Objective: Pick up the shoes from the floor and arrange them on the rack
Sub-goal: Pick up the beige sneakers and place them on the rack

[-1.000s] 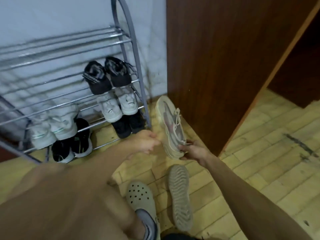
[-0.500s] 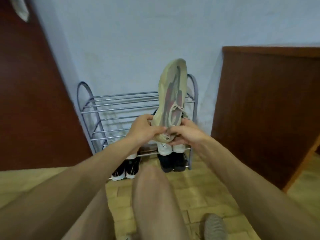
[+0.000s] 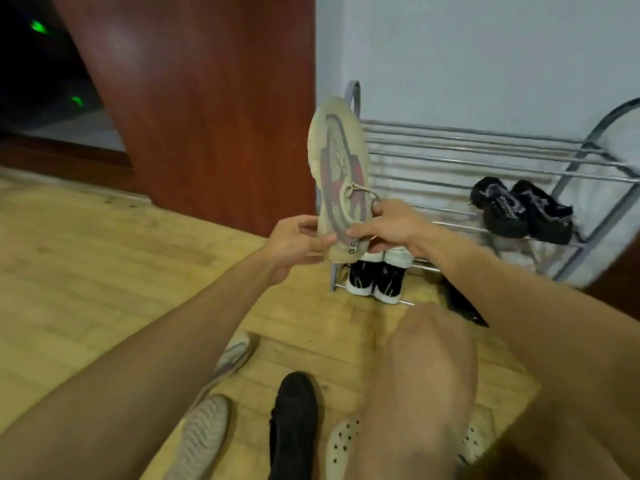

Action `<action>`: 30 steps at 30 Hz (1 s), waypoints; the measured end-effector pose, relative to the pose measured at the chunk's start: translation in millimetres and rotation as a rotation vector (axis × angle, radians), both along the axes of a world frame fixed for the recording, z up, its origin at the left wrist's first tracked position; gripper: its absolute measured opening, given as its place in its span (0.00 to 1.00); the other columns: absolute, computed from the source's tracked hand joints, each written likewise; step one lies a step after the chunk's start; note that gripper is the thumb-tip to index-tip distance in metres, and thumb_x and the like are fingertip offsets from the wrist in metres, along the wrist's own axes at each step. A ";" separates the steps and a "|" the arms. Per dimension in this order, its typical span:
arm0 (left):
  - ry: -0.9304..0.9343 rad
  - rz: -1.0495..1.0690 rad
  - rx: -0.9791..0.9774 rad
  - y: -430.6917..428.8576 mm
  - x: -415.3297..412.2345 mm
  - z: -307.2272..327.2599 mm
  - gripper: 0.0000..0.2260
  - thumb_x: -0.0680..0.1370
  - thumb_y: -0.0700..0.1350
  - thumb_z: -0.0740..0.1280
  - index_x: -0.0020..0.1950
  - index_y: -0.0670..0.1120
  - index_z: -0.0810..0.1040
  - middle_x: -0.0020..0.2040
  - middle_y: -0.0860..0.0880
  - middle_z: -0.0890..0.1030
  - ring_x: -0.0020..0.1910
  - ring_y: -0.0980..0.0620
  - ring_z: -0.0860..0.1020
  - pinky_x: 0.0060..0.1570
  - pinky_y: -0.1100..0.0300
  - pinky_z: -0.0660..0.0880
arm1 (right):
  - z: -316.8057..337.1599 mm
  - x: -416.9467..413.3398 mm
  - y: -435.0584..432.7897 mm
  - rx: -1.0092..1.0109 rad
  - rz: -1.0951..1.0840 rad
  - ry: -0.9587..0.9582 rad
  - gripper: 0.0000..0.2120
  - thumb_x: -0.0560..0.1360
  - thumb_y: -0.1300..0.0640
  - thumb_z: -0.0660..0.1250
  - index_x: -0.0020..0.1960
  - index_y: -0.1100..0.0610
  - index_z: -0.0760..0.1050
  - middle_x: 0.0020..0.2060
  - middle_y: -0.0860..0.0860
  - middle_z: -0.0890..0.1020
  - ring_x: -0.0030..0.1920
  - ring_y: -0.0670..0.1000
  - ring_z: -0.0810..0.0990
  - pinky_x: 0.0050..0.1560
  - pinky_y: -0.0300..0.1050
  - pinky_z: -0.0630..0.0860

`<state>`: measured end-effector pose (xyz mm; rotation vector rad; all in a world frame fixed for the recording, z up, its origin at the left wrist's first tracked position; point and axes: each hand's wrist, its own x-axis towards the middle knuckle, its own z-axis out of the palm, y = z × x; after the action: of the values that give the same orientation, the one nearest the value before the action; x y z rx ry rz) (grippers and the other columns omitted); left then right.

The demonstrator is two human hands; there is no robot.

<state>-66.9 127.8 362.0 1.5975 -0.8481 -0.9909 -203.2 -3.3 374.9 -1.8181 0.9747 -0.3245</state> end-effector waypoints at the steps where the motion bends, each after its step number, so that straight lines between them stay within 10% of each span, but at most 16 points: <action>1: 0.010 -0.001 0.029 8.7 12.8 -11.0 0.17 0.73 0.42 0.73 0.61 0.44 0.76 0.48 0.46 0.80 0.45 0.50 0.81 0.50 0.54 0.80 | -10.9 12.9 2.5 0.032 0.020 0.016 0.21 0.66 0.55 0.79 0.56 0.59 0.80 0.50 0.54 0.85 0.49 0.52 0.85 0.51 0.51 0.83; 5: 0.052 0.010 0.177 46.7 55.5 -70.4 0.18 0.75 0.45 0.71 0.64 0.45 0.75 0.54 0.43 0.81 0.49 0.48 0.81 0.50 0.55 0.79 | -62.0 60.7 25.3 0.162 0.114 0.111 0.22 0.66 0.56 0.79 0.58 0.60 0.80 0.48 0.54 0.85 0.40 0.47 0.84 0.37 0.41 0.82; 12: 0.155 0.179 0.438 105.9 96.6 -183.2 0.15 0.77 0.44 0.69 0.62 0.42 0.77 0.48 0.44 0.81 0.42 0.49 0.79 0.51 0.54 0.76 | -158.2 97.1 71.5 0.323 0.133 0.282 0.20 0.69 0.60 0.76 0.60 0.59 0.78 0.54 0.54 0.83 0.52 0.51 0.80 0.45 0.44 0.80; 20: -0.510 -0.068 0.857 155.5 169.3 -302.0 0.32 0.72 0.57 0.67 0.73 0.48 0.64 0.68 0.41 0.71 0.67 0.39 0.71 0.64 0.48 0.70 | -275.7 112.2 102.2 0.460 -0.043 0.313 0.22 0.67 0.57 0.78 0.60 0.56 0.79 0.55 0.53 0.83 0.53 0.53 0.82 0.44 0.45 0.81; 25: -0.512 0.069 1.039 169.0 193.8 -333.2 0.47 0.71 0.56 0.72 0.79 0.54 0.43 0.78 0.40 0.50 0.75 0.36 0.56 0.69 0.42 0.62 | -317.7 110.3 116.7 0.504 -0.049 0.364 0.22 0.67 0.53 0.77 0.59 0.56 0.79 0.55 0.52 0.82 0.52 0.52 0.81 0.39 0.42 0.81; 30: -0.507 0.083 1.149 167.7 194.8 -358.4 0.43 0.70 0.56 0.72 0.77 0.45 0.52 0.72 0.39 0.65 0.68 0.38 0.68 0.64 0.47 0.70 | -329.8 101.6 112.7 0.526 -0.066 0.407 0.20 0.68 0.55 0.77 0.58 0.56 0.81 0.53 0.52 0.82 0.51 0.52 0.80 0.41 0.43 0.81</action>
<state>127.9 295.5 3.6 2.9229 -0.5049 -1.0907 -101.5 109.4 45.1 -1.3890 1.2612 0.2600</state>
